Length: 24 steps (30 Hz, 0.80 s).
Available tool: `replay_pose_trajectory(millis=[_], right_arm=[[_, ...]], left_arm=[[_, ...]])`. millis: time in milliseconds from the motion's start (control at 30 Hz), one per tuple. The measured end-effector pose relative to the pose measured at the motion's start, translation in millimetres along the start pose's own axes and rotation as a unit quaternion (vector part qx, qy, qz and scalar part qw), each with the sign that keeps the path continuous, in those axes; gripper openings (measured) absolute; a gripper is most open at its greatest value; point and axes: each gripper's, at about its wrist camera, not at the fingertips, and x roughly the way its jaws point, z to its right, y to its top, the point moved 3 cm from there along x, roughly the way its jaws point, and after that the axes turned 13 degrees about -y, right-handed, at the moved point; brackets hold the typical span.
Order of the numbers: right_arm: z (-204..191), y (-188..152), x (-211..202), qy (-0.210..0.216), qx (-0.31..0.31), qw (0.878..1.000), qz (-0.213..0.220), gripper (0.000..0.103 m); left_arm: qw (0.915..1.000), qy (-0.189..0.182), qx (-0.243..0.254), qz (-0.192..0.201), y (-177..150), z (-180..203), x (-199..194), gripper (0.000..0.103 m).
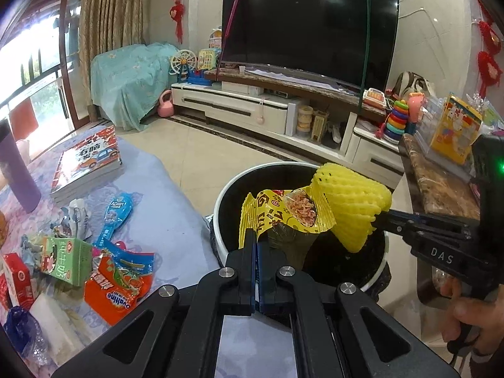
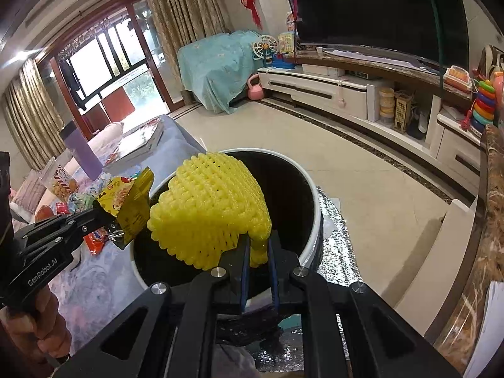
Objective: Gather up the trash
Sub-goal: 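Open both grippers to drop the foam net and snack packet into the bin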
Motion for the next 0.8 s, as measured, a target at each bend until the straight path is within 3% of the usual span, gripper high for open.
replay_pose_trajectory(millis=[600, 700, 733, 800], right_arm=[[3, 9, 12, -0.013, -0.028, 0.999, -0.029, 0.015], [3, 11, 12, -0.016, -0.029, 0.999, -0.034, 0.017], [3, 12, 12, -0.014, -0.028, 0.999, -0.036, 0.024], [2, 11, 12, -0.012, -0.027, 0.999, -0.037, 0.045]], left_arm=[[0.9991, -0.013, -0.006, -0.04, 10, -1, 28, 0.004], [0.9987, -0.018, -0.018, -0.043, 10, -4, 29, 0.024], [0.9988, -0.018, -0.02, -0.041, 11, -6, 28, 0.035], [0.9991, -0.017, -0.024, -0.03, 12, -7, 23, 0.039]])
